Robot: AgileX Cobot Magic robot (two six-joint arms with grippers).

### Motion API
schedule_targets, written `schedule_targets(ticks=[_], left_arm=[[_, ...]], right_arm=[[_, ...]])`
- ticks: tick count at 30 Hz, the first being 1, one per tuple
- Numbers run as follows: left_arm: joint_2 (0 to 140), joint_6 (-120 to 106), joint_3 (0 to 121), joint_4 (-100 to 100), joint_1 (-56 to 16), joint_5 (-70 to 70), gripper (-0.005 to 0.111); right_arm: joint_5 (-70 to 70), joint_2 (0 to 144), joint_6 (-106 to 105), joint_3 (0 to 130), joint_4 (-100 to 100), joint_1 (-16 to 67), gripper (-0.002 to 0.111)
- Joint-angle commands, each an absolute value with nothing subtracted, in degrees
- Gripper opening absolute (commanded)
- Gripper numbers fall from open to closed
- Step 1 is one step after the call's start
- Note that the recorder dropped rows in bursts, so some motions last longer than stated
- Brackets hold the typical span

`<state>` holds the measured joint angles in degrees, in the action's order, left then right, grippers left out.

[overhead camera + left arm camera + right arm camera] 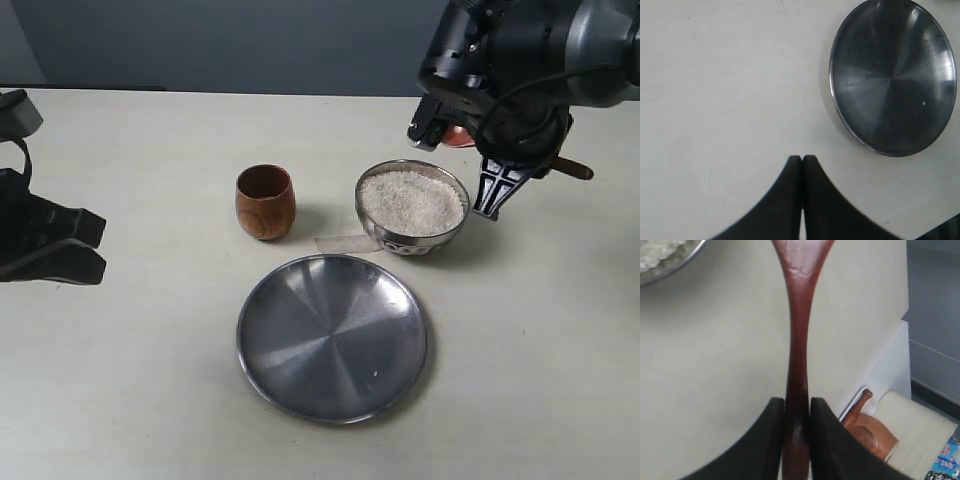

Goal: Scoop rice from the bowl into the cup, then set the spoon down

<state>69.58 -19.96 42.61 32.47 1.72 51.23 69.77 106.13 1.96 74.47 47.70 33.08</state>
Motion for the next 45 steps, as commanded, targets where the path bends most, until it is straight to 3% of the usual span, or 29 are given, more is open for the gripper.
schedule_targets(ticks=[1,16,31,45], left_arm=[[69.6,-20.1,42.2,32.4,1.5,50.7,0.000],[69.6,-20.1,42.2,32.0,1.5,50.5,0.000],[69.6,-20.1,42.2,31.8,1.5,50.5,0.000],[69.6,-20.1,42.2,31.8,1.5,50.9,0.000]], right_arm=[[70.0,107.2,3.5,74.9,50.9,34.4,-0.001],[70.0,111.8,4.4,74.9,52.1,38.1,-0.001],[70.0,110.2,-3.5,75.3,38.8,37.3,-0.001],[70.0,108.9,1.7,75.0,51.7,36.9,-0.001]])
